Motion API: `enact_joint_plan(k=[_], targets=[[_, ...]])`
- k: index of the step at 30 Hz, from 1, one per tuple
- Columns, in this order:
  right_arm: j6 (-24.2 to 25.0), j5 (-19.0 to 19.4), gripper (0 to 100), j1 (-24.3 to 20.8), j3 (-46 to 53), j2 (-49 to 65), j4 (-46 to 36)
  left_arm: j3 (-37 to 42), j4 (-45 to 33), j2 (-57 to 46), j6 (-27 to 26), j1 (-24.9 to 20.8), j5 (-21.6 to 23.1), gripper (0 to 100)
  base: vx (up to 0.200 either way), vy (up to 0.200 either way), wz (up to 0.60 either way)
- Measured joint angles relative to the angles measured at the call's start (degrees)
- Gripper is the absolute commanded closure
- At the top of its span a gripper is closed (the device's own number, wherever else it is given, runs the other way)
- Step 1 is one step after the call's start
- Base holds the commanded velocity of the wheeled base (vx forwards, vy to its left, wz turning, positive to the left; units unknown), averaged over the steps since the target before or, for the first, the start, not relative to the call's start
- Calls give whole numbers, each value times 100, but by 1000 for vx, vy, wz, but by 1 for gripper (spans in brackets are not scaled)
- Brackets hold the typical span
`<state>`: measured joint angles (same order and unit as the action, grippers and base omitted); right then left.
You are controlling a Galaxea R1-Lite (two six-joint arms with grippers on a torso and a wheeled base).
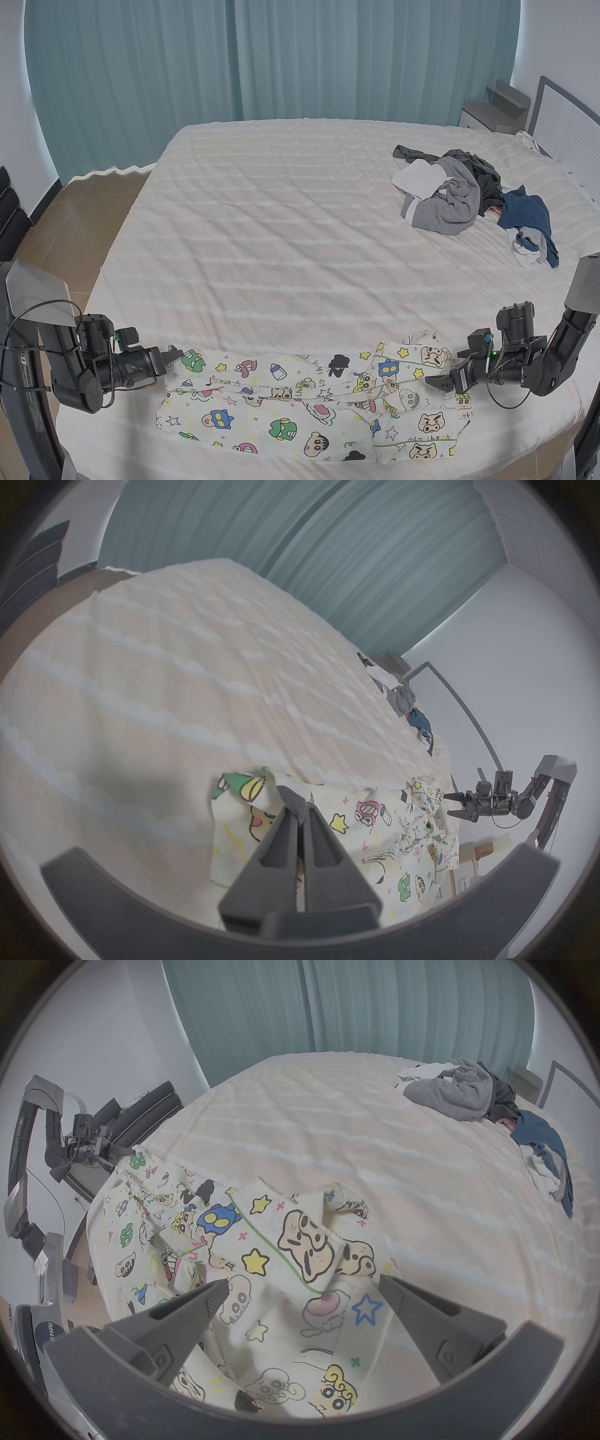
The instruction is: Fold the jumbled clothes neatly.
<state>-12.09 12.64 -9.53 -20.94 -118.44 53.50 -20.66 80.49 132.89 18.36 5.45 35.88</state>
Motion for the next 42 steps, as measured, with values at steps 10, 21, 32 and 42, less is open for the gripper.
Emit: enact_joint_plan(k=[10, 21, 32, 42], targets=[[0, 0, 0, -57, 22, -94, 2, -227, 101, 21, 4, 39, -9, 100, 0, 0, 0], [0, 0, 0, -63, 55, -132, 0, -640, 82, 27, 9, 33, -20, 100, 0, 0, 0], [0, 0, 0, -63, 57, -135, 0, -758, 52, 211, 6, 20, -88, 100, 0, 0, 0], [5, 0, 0, -60, 99, -116, 2, -789, 60, 479, -7, 50, -185, 0, 0, 0, 0]])
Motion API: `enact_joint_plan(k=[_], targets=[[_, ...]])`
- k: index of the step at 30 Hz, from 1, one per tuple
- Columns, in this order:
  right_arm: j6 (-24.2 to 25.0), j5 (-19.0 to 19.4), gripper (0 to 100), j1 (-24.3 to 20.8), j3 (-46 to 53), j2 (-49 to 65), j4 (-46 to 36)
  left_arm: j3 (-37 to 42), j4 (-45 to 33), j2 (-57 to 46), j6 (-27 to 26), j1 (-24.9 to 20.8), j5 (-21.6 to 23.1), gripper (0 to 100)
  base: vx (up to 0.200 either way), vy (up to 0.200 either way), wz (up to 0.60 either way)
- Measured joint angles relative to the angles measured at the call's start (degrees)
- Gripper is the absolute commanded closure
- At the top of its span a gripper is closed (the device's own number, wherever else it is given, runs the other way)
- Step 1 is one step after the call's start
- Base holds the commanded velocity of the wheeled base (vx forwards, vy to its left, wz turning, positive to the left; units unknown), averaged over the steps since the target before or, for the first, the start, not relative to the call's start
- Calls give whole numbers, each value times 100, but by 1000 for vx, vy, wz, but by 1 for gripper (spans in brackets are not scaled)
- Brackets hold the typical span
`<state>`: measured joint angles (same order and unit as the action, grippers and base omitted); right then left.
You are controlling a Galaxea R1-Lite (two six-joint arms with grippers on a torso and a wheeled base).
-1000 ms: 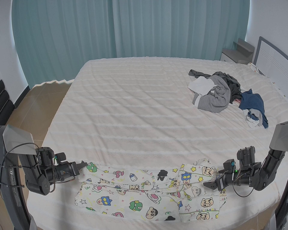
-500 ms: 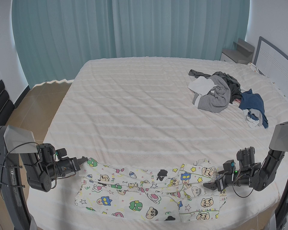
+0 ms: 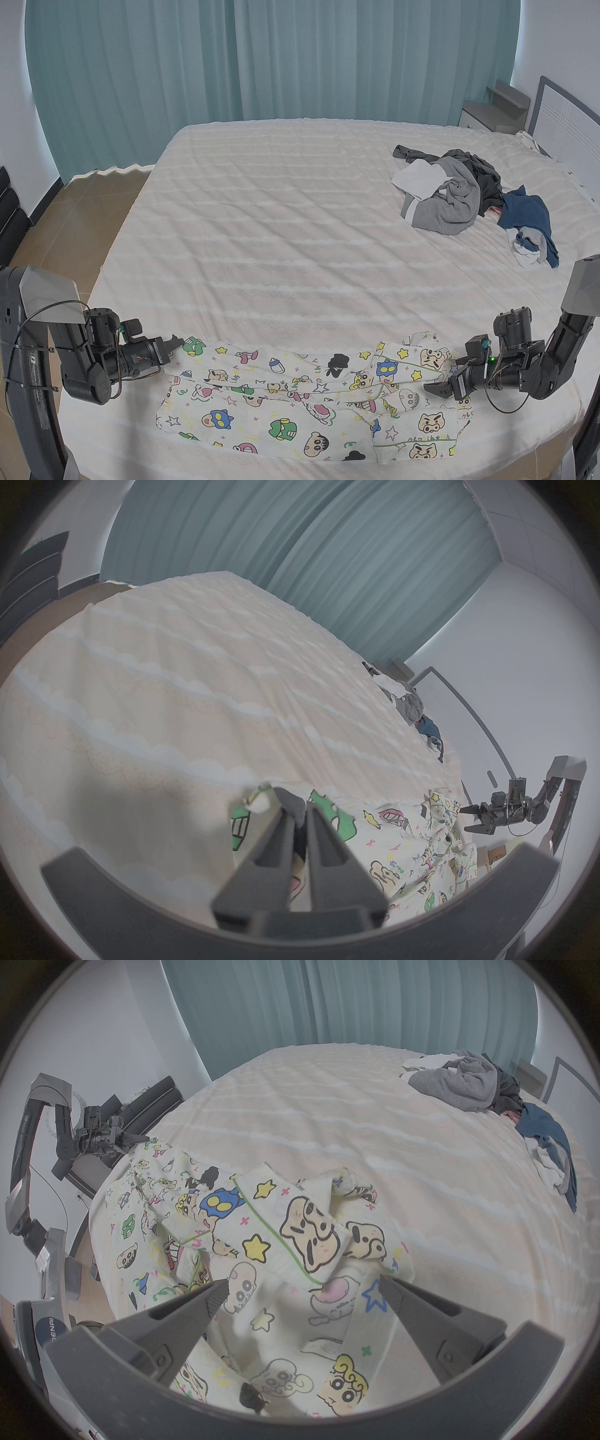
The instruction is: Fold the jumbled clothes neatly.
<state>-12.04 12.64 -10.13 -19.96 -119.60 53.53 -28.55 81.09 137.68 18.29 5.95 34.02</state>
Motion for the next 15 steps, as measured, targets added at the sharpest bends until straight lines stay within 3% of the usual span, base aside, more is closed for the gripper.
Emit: enact_joint_plan(k=[6, 15], targets=[[26, 0, 0, 38, 122, 6, 263, 2, 17, 27, 32, 30, -26, 0, 0, 0, 0], [740, -6, 0, 11, 356, 1, 749, 243, 20, -57, 23, 355, 11, 0, 0, 0, 0]])
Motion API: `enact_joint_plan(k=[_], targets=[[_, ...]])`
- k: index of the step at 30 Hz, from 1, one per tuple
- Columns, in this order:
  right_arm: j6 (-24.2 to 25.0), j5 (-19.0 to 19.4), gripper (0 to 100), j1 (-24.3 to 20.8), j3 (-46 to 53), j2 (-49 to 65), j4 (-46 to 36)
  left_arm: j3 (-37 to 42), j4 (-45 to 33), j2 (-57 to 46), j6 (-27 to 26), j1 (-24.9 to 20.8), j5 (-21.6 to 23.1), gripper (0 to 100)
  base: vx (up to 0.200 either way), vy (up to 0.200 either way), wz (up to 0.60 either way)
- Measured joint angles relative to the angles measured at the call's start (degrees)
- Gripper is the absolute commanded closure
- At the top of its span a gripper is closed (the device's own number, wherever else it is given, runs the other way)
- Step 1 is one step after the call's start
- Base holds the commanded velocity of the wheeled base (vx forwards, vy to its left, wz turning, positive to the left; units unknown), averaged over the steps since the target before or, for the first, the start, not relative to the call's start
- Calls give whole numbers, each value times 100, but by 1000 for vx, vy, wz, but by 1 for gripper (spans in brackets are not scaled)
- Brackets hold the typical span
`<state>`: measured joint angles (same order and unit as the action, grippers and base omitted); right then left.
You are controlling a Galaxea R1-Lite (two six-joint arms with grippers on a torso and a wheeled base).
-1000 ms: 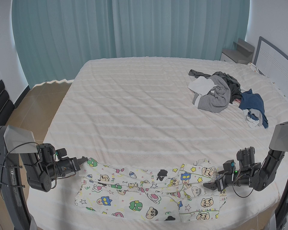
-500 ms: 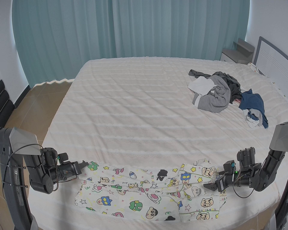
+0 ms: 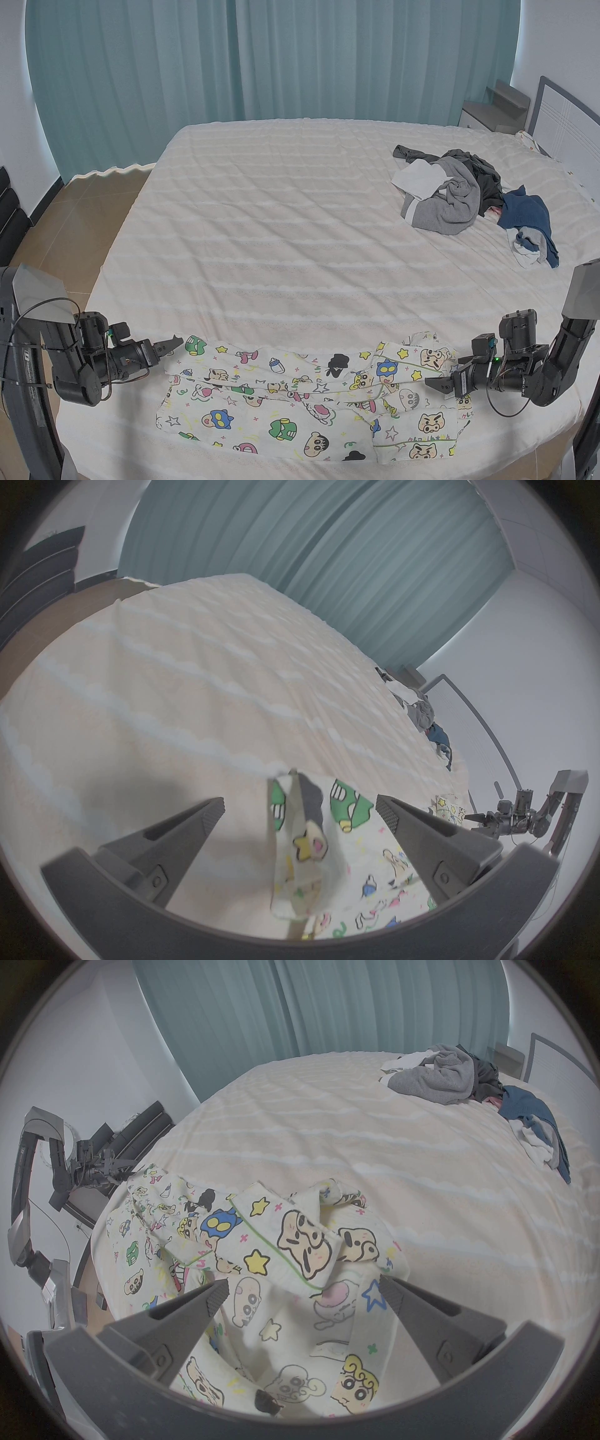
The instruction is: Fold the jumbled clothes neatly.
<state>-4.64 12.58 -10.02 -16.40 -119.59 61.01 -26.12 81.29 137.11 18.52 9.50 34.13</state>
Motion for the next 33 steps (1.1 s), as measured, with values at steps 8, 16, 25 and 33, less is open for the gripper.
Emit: enact_joint_plan(k=[8, 16, 25, 33], targets=[[51, 2, 0, -15, 267, -6, 223, 466, -95, -166, -585, 152, 224, 0, 0, 0, 0], [62, 11, 0, -45, 532, -28, 513, 430, -912, -338, -1280, 4, 246, 0, 0, 0, 0], [63, 13, 0, -63, 695, -150, 889, -286, -2717, -1654, -591, -93, 278, 0, 0, 0, 0], [71, 9, 0, -106, 778, -262, 1078, -1163, -5460, -2832, -1247, 1, 413, 0, 0, 0, 0]])
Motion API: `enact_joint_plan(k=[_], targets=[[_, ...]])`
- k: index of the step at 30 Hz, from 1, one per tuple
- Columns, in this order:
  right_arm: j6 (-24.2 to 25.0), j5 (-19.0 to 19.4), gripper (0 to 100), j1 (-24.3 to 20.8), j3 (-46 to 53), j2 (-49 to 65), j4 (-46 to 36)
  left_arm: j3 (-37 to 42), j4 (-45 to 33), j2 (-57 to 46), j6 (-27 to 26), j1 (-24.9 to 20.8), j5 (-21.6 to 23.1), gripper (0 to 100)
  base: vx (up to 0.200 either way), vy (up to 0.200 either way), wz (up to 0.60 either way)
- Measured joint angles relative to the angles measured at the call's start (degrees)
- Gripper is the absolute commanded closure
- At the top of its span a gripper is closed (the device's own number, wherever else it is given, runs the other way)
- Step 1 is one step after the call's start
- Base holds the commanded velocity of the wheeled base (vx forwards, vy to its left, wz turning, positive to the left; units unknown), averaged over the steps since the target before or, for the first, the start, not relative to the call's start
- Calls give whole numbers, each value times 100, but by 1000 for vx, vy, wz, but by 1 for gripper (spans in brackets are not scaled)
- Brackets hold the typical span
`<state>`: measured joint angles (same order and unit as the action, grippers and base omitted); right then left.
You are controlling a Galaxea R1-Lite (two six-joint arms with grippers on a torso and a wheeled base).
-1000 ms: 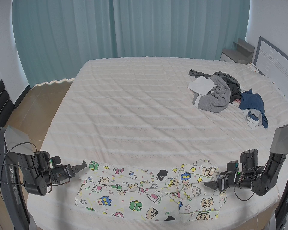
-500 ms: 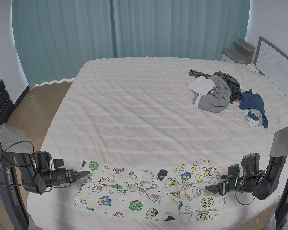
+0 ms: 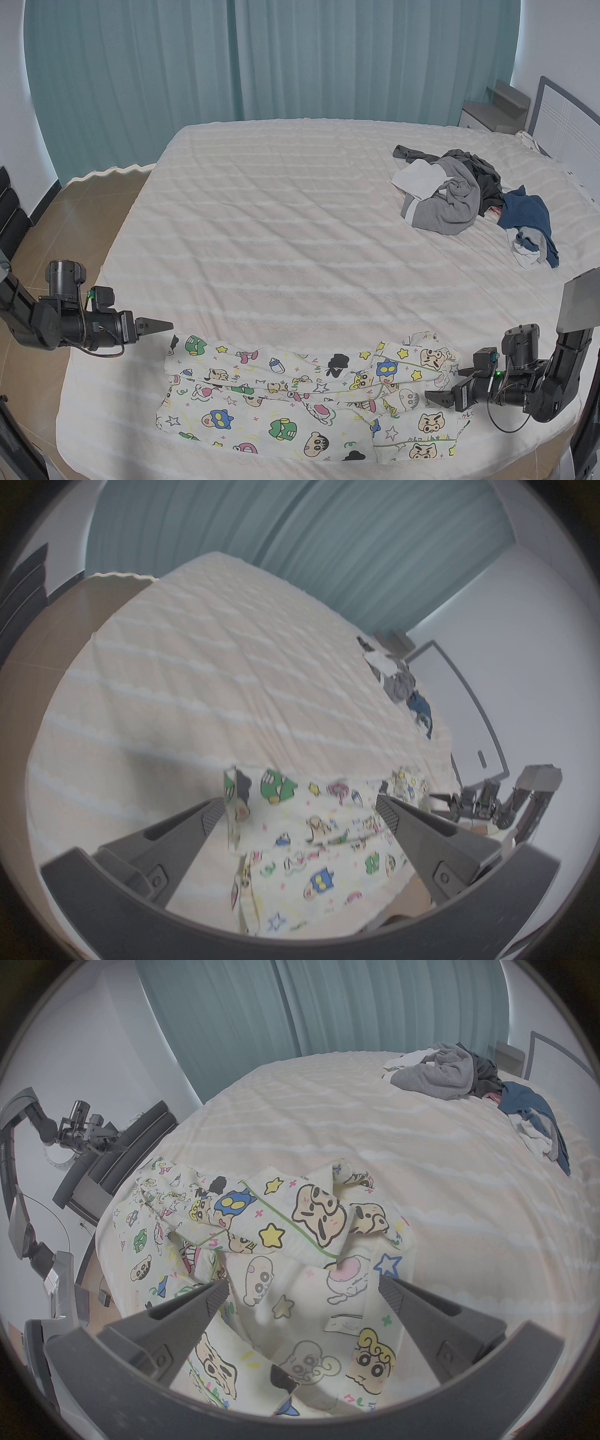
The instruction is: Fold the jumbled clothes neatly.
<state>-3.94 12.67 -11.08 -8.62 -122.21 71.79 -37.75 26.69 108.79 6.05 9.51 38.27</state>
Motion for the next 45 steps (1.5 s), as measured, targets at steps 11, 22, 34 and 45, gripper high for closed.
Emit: enact_joint_plan(k=[11, 22, 34, 45], targets=[[-7, -5, 0, -49, 121, -63, 150, -422, -3427, -446, -1987, 221, 158, 0, 0, 0, 0], [277, -20, 0, -22, 441, -78, 925, -469, -2267, 439, -2403, 221, 65, 0, 0, 0, 0], [749, -378, 0, 152, 755, -108, 1571, -690, -1139, 1665, -2150, -45, -79, 0, 0, 0, 0], [906, -394, 0, 135, 761, 16, 1587, -913, -1079, 2004, -2077, -340, -447, 0, 0, 0, 0]])
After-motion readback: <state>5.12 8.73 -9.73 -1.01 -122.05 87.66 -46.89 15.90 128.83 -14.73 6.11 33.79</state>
